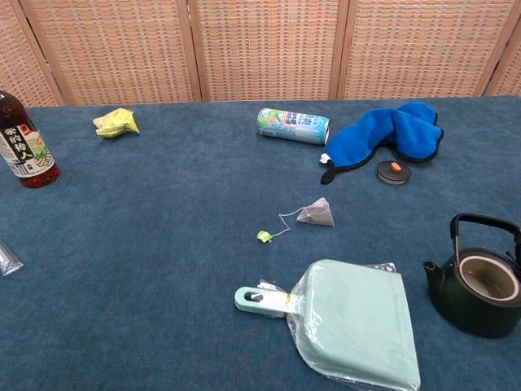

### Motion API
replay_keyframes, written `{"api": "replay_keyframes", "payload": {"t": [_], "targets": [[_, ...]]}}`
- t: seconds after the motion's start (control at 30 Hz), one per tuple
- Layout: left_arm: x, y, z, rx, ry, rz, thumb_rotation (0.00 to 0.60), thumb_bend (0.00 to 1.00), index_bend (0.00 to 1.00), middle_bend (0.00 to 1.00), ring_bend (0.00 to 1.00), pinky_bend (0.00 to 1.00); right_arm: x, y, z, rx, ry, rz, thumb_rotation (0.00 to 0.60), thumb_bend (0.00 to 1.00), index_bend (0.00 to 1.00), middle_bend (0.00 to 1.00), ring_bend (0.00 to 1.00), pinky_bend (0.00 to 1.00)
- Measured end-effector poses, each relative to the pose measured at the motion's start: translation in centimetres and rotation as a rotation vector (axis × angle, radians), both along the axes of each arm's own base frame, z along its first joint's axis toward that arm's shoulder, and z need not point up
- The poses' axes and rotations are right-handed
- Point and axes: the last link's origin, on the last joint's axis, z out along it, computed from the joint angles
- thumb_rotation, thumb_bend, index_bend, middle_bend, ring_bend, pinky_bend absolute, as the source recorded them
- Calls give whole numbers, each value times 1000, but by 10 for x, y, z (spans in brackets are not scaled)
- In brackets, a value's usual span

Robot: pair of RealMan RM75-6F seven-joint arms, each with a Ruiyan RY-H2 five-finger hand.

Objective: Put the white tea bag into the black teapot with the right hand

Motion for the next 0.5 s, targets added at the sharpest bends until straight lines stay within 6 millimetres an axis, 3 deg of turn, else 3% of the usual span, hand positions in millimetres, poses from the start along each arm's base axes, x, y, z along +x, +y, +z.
{"api": "replay_keyframes", "payload": {"t": [0.3,0.5], "targets": [[-1,1,1,-5,7,14,600,377,0,0,0,0,3,-2,1,3,-8,13,537,304,48,71,0,73],[-1,2,3,0,15,12,600,377,0,0,0,0,12,-8,1,19,-29,49,546,303,48,156,34,108]]}}
